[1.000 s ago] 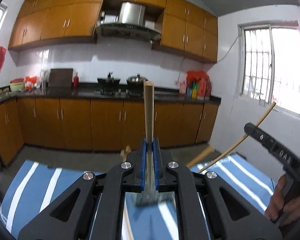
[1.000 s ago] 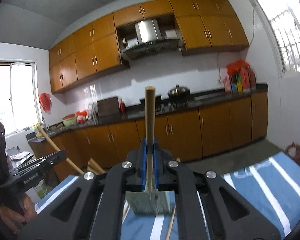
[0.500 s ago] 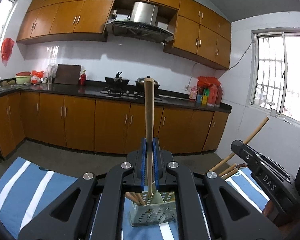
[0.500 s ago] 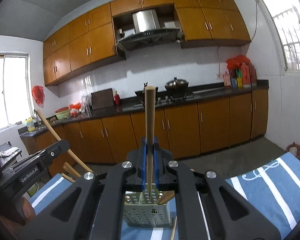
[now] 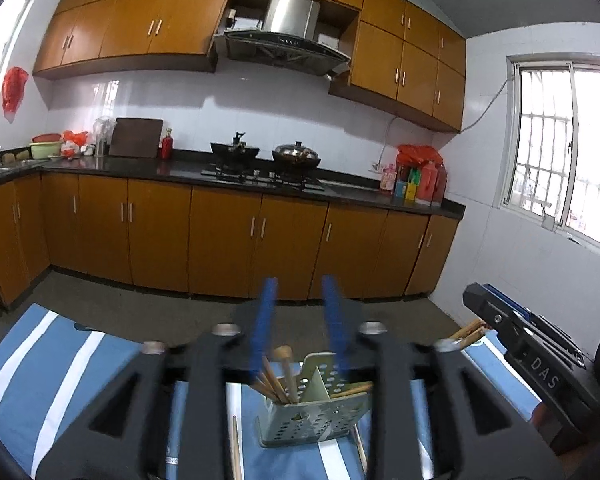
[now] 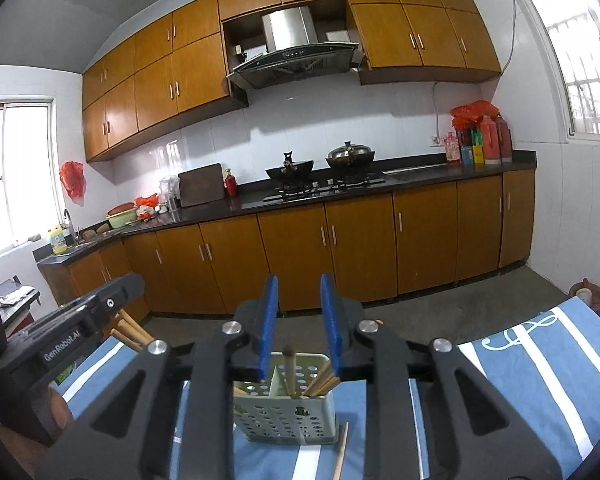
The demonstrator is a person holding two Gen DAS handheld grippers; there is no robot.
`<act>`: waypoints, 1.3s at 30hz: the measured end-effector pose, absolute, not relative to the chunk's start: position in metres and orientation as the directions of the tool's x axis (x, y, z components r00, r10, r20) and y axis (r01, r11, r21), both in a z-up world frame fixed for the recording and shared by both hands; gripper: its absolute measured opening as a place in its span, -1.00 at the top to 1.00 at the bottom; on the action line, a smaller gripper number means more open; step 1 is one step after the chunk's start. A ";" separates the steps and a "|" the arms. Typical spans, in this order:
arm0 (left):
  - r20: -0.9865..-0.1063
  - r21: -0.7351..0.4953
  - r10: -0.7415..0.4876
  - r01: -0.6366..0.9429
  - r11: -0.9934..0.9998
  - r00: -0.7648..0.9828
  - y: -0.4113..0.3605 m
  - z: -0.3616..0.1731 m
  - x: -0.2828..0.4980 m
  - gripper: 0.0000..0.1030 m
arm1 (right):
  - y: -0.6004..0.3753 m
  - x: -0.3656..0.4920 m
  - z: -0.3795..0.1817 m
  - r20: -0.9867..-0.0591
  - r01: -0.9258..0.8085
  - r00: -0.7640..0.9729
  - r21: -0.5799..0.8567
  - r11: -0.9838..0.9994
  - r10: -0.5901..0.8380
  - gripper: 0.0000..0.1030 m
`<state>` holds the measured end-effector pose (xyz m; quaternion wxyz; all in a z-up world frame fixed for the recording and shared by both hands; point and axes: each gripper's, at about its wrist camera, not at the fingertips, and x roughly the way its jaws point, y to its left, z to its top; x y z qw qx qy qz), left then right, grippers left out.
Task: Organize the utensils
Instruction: 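Open the right tool while the left tool opens, releasing both chopsticks in the holder, then close the right tool on a remaining chopstick while the left tool grasps the last one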
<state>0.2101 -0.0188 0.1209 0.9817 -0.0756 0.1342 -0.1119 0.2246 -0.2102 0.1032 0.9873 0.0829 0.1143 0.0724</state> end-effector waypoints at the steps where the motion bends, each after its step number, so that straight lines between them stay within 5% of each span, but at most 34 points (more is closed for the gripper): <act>1: -0.241 -0.180 -0.238 0.198 0.964 0.941 -0.018 0.123 0.208 0.32 | -0.211 0.221 0.104 -0.208 -0.125 0.965 0.180 0.976 0.162 0.55; 10: -0.247 -0.176 -0.219 0.178 0.968 0.944 0.004 0.127 0.176 0.32 | -0.236 0.171 0.098 -0.191 -0.090 0.974 0.181 0.979 0.125 0.42; 24: -0.596 -0.143 -0.127 0.051 0.988 0.793 0.041 -0.011 0.150 0.29 | -0.238 0.163 -0.073 -0.663 0.019 0.731 0.257 0.966 0.162 0.45; 39: -0.682 -0.147 -0.166 0.088 0.985 0.713 0.021 -0.052 0.142 0.28 | -0.195 0.172 -0.112 -0.753 -0.024 0.646 0.143 0.989 0.125 0.83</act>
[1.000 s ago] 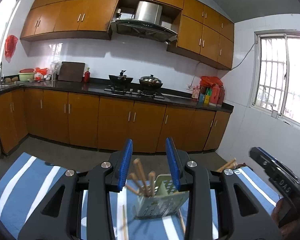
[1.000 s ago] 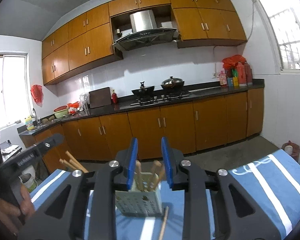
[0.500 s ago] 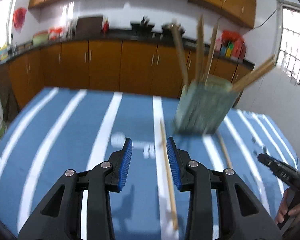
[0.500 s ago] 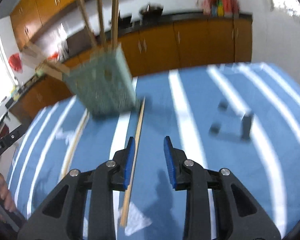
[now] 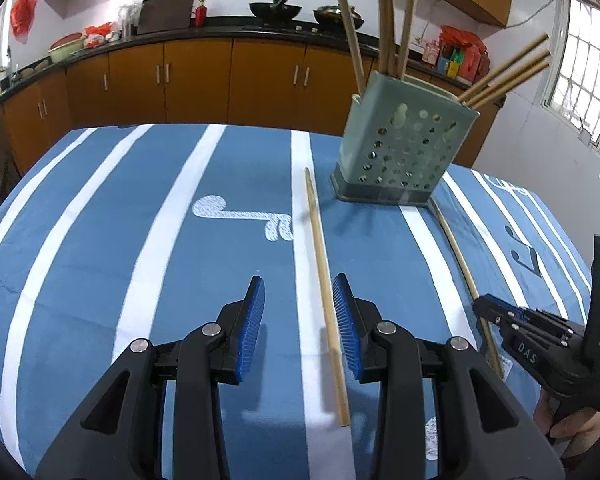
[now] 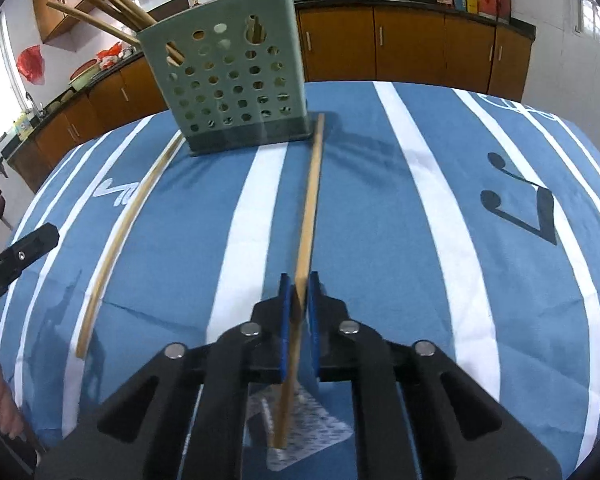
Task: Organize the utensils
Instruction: 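Close the right tool on a remaining chopstick while the left tool grasps the last one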
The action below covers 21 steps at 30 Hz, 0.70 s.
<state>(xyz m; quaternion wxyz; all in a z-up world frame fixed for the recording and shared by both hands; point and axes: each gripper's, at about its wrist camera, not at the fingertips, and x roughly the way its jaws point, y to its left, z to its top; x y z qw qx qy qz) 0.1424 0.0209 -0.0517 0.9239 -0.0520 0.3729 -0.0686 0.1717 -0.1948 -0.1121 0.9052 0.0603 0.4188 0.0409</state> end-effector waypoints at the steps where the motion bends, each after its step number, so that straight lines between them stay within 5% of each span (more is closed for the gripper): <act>1: -0.686 -0.145 -0.168 0.093 0.985 0.708 0.018 -0.053 0.143 0.28 | -0.197 0.173 -0.112 -0.753 -0.013 0.647 0.146 0.989 0.119 0.84; 16: -0.761 -0.081 -0.148 0.135 0.988 0.632 -0.016 -0.081 0.160 0.29 | -0.272 0.183 -0.114 -0.763 0.236 0.647 0.175 0.956 -0.020 0.85; 21: -0.772 -0.014 -0.083 0.112 0.994 0.630 -0.019 -0.089 0.165 0.66 | -0.271 0.183 -0.115 -0.761 0.219 0.648 0.169 0.961 -0.014 0.84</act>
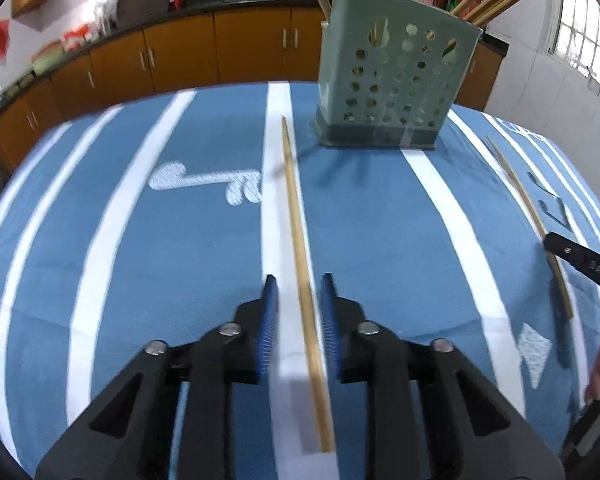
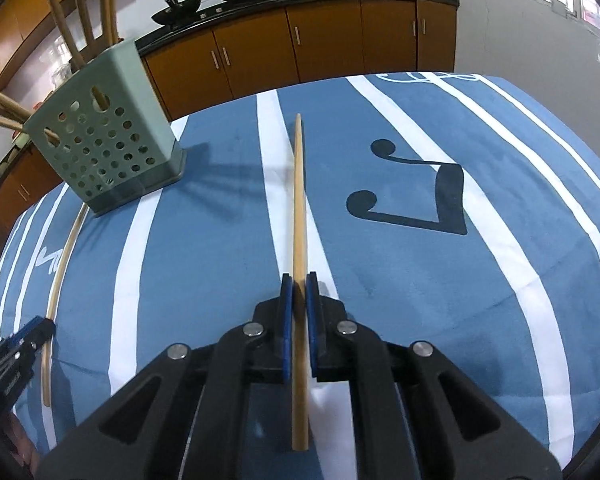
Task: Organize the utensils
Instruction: 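Close the right tool on a remaining chopstick while the left tool grasps the last one, then raise the right tool's chopstick upright over the holder while the left tool does likewise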
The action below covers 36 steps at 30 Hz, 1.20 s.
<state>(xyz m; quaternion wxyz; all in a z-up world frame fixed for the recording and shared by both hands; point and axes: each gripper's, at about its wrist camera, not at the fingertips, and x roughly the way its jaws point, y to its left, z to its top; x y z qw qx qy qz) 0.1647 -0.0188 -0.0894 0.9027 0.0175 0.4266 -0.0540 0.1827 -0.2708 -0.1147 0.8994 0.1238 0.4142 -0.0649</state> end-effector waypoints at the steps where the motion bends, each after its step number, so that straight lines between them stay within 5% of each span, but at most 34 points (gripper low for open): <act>1: -0.771 -0.008 -0.075 0.108 0.994 0.632 -0.018 -0.089 0.165 0.77 | -0.269 0.183 -0.115 -0.761 0.206 0.649 0.170 0.964 -0.005 0.85; 16: -0.762 -0.077 -0.051 -0.012 0.997 0.645 0.037 -0.086 0.190 0.84 | -0.232 0.204 -0.115 -0.757 0.034 0.652 0.080 0.996 0.038 0.84; 36: -0.757 -0.130 -0.092 -0.011 0.991 0.647 0.043 -0.089 0.192 0.82 | -0.233 0.208 -0.116 -0.753 0.048 0.657 0.085 0.995 0.033 0.83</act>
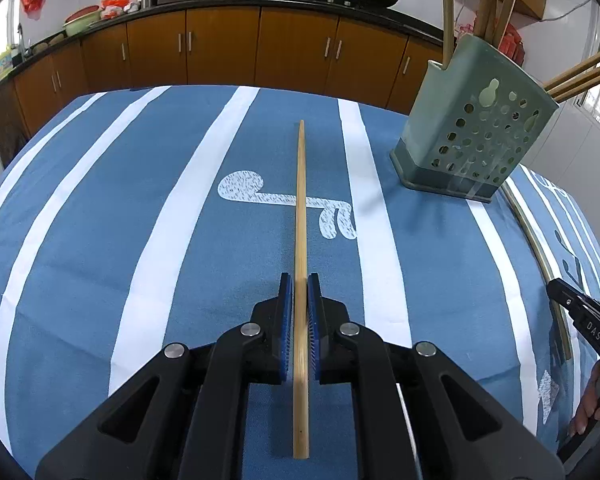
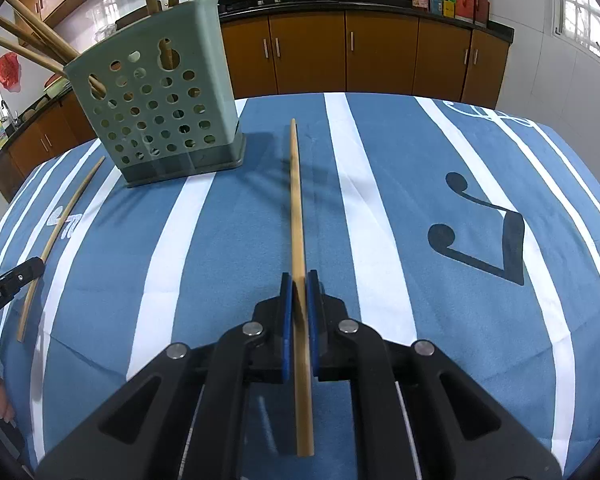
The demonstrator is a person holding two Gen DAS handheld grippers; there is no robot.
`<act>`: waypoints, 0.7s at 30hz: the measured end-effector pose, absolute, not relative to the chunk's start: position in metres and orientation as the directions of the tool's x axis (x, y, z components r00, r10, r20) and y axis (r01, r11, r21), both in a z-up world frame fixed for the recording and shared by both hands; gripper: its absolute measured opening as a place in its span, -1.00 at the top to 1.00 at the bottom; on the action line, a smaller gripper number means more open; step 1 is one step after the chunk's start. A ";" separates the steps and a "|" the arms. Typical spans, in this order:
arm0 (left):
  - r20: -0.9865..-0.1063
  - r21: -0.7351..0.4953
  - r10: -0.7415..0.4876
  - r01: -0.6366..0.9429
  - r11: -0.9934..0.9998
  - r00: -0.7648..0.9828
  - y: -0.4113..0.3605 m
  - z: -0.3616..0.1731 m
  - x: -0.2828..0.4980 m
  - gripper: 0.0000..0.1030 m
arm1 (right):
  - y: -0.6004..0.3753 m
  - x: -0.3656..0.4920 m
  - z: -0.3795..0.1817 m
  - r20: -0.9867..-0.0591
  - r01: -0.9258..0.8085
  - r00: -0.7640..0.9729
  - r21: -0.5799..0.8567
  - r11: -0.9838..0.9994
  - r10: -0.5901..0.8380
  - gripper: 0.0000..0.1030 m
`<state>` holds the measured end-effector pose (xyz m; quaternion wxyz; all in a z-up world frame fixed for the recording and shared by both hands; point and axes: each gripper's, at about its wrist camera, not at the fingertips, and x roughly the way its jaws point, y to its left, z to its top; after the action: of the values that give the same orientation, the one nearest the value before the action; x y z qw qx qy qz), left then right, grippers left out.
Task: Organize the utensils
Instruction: 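Raise the right tool's chopstick upright over the holder while the left tool does likewise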
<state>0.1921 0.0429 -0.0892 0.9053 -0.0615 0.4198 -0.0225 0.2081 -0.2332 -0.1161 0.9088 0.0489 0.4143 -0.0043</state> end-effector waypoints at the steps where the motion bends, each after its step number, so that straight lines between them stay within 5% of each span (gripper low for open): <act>1: -0.757 -0.131 -0.093 -0.011 0.991 0.647 0.043 -0.089 0.192 0.82 | -0.233 0.208 -0.116 -0.753 0.048 0.657 0.087 0.995 0.034 0.83; 21: -0.761 -0.088 -0.082 0.024 0.996 0.643 0.035 -0.089 0.190 0.75 | -0.234 0.205 -0.116 -0.754 0.049 0.656 0.088 0.995 0.035 0.83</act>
<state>0.1903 0.0351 -0.0885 0.9057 -0.0347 0.4214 -0.0294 0.2046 -0.2341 -0.1160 0.9085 0.0504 0.4147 -0.0039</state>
